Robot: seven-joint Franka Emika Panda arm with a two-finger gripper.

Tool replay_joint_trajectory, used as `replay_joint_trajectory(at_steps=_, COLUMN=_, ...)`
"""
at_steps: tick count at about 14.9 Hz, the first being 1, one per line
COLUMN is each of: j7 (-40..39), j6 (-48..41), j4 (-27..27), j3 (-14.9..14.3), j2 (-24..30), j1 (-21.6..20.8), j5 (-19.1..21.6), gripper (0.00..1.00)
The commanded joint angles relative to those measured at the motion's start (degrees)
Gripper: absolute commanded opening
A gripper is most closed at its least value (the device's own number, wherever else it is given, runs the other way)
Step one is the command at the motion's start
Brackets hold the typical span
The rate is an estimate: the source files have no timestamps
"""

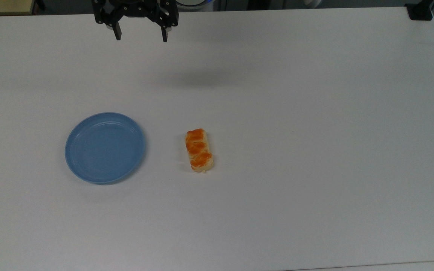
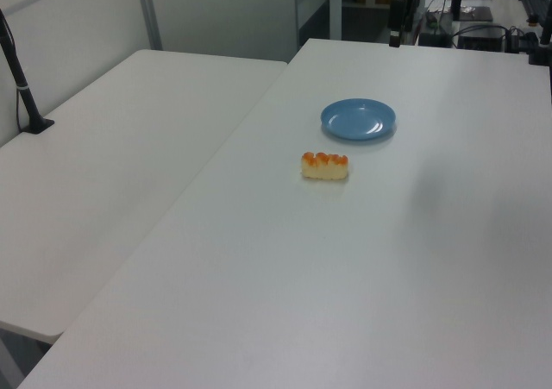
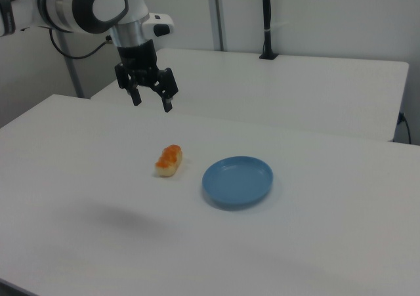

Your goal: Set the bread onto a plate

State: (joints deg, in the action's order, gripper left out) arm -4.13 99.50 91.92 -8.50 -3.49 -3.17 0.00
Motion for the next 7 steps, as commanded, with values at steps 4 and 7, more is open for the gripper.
replay_joint_trajectory(at_steps=4, j7=0.4, j6=1.1, j4=1.2, j3=0.1, j2=0.0, j1=-1.6, j5=-0.7, gripper=1.0)
replay_joint_trajectory(at_steps=7, j7=0.8, j6=4.4, j4=1.2, j3=0.0, j2=-2.3, j1=-3.3, j5=-0.8, gripper=1.0)
